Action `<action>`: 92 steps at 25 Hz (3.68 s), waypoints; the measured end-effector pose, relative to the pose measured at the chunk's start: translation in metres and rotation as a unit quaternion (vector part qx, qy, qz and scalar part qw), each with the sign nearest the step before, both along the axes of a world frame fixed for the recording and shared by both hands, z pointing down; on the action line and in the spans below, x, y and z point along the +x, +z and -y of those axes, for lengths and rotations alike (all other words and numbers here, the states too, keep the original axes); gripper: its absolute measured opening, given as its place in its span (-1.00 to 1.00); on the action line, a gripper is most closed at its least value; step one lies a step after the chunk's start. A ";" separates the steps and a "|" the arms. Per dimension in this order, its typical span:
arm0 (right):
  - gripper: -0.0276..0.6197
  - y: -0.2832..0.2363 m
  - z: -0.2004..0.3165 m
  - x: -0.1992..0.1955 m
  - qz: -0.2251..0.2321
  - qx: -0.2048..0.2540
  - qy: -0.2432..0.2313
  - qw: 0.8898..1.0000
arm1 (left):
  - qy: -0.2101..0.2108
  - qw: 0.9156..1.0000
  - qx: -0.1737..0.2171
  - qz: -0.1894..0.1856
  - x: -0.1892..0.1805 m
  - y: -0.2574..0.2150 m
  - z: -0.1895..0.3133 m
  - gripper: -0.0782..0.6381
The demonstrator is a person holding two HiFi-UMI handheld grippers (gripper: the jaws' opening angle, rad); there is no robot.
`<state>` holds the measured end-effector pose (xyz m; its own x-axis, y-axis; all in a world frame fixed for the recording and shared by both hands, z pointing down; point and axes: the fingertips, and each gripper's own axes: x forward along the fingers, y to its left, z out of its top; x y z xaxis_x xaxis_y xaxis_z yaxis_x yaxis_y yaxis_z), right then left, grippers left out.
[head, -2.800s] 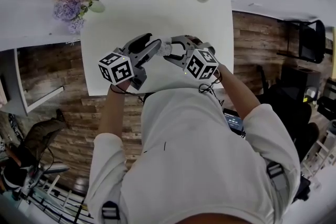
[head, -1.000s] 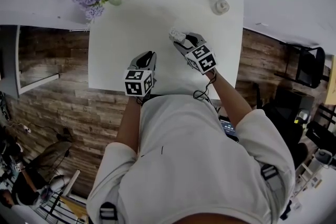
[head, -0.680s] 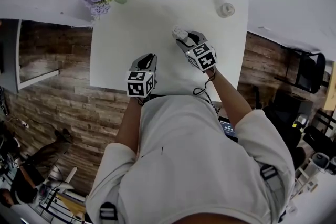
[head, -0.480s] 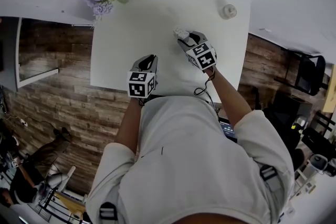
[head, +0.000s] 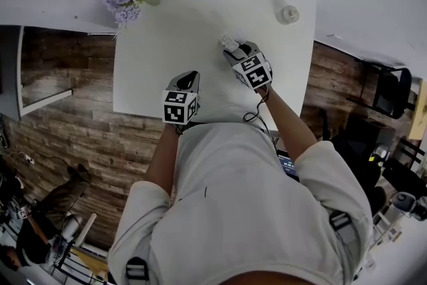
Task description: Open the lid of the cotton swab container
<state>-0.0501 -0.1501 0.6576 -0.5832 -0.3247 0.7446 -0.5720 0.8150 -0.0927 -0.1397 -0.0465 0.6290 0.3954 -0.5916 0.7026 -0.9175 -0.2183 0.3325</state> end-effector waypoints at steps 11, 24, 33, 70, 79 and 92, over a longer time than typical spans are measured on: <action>-0.24 0.014 -0.009 0.010 -0.026 -0.003 -0.004 1.000 | 0.021 1.000 -0.014 0.008 0.014 0.004 -0.003 -0.71; -0.57 -0.007 -0.036 0.047 0.021 -0.021 0.074 0.997 | 0.017 1.000 -0.025 -0.001 0.037 0.006 0.000 -0.71; -0.92 -0.021 -0.060 0.071 0.044 -0.018 0.092 0.995 | 0.033 0.999 -0.011 0.012 0.073 -0.008 -0.009 -0.71; -0.92 -0.262 -0.124 0.045 0.169 0.250 0.201 0.932 | -0.005 0.957 0.291 -0.018 0.000 -0.232 -0.043 -0.72; -0.92 -0.324 -0.153 0.049 0.143 0.324 0.236 0.905 | 0.038 0.930 0.365 0.000 -0.010 -0.287 -0.044 -0.72; -0.92 -0.352 -0.148 0.063 0.148 0.361 0.224 0.893 | 0.017 0.923 0.383 0.009 -0.010 -0.303 -0.040 -0.72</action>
<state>0.0130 -0.0020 0.3057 -0.4116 -0.9076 0.0827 -0.8928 0.4198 0.1632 -0.1495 -0.0068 0.3263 0.4165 -0.9048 0.0886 -0.9091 -0.4132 0.0533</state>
